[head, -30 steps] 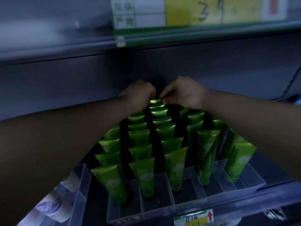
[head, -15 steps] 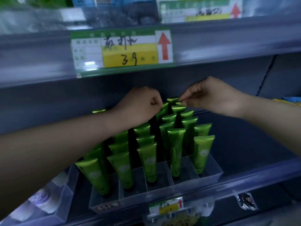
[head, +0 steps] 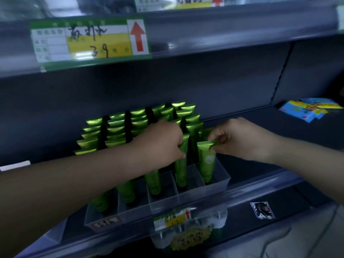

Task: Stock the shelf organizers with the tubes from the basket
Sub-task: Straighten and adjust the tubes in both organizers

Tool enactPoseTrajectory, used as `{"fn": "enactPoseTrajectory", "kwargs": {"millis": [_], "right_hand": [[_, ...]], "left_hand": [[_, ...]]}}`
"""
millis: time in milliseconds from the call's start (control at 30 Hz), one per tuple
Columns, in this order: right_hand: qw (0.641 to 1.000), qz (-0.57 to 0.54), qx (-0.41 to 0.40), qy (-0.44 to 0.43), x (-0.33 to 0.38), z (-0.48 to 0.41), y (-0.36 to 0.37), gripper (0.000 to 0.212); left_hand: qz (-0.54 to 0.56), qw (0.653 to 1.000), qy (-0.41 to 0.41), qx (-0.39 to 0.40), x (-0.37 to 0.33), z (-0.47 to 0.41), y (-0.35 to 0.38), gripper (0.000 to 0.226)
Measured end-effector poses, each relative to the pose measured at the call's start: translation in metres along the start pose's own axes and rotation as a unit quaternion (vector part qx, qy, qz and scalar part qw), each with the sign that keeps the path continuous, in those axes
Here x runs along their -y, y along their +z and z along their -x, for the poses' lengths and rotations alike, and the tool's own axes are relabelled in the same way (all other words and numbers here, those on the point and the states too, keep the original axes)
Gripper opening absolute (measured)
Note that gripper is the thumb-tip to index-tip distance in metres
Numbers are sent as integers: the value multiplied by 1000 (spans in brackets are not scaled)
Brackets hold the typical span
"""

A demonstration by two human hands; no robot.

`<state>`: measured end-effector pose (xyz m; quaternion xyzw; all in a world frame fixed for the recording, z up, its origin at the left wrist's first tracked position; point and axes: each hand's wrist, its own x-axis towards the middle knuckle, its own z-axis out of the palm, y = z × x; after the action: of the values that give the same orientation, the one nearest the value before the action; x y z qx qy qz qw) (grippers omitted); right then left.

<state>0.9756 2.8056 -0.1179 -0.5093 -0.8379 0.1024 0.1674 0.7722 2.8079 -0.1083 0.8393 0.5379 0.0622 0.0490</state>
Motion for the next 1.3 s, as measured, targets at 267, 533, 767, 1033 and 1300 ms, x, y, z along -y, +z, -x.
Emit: {"fn": "enactPoseTrajectory", "kwargs": {"millis": [267, 533, 767, 1033, 1300], "right_hand": [[997, -62, -31, 34, -1, -1, 2, 10], [996, -70, -28, 37, -2, -5, 6, 14], [997, -70, -18, 36, 0, -6, 5, 27], [992, -105, -66, -3, 19, -26, -13, 21], [999, -45, -5, -13, 41, -53, -4, 17]], "left_hand": [[-10, 1000, 9, -16, 7, 2, 4, 18], [-58, 996, 58, -36, 9, 8, 8, 15], [-80, 994, 72, -35, 12, 10, 7, 13], [11, 997, 47, -65, 19, 5, -21, 17], [5, 998, 23, -60, 31, -30, -30, 19]]}}
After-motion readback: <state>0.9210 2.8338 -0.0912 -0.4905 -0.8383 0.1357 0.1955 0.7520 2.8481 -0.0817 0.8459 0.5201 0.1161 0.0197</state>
